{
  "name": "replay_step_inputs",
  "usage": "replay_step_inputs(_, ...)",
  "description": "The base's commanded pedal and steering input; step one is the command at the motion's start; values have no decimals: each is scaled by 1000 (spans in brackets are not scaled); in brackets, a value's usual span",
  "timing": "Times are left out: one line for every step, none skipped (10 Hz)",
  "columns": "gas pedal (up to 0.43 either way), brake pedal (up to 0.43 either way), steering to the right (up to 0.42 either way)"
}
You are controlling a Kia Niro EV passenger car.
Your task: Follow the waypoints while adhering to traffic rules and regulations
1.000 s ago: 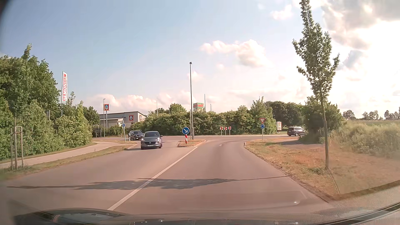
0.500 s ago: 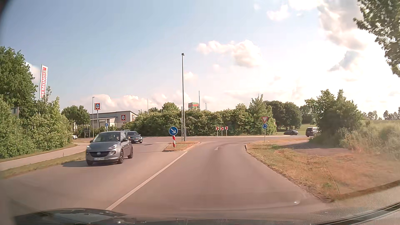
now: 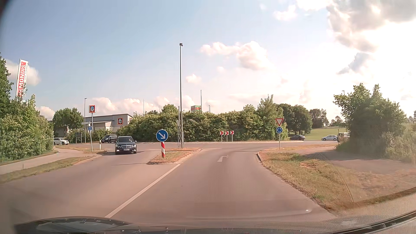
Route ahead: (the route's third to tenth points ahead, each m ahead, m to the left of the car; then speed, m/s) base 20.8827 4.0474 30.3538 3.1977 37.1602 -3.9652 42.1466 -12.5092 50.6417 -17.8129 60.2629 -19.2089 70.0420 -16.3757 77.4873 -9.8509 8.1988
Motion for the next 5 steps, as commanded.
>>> replay_step_inputs(0,207,15)
replay_step_inputs(0,213,15)
replay_step_inputs(0,226,14)
replay_step_inputs(0,232,13)
replay_step_inputs(0,244,11)
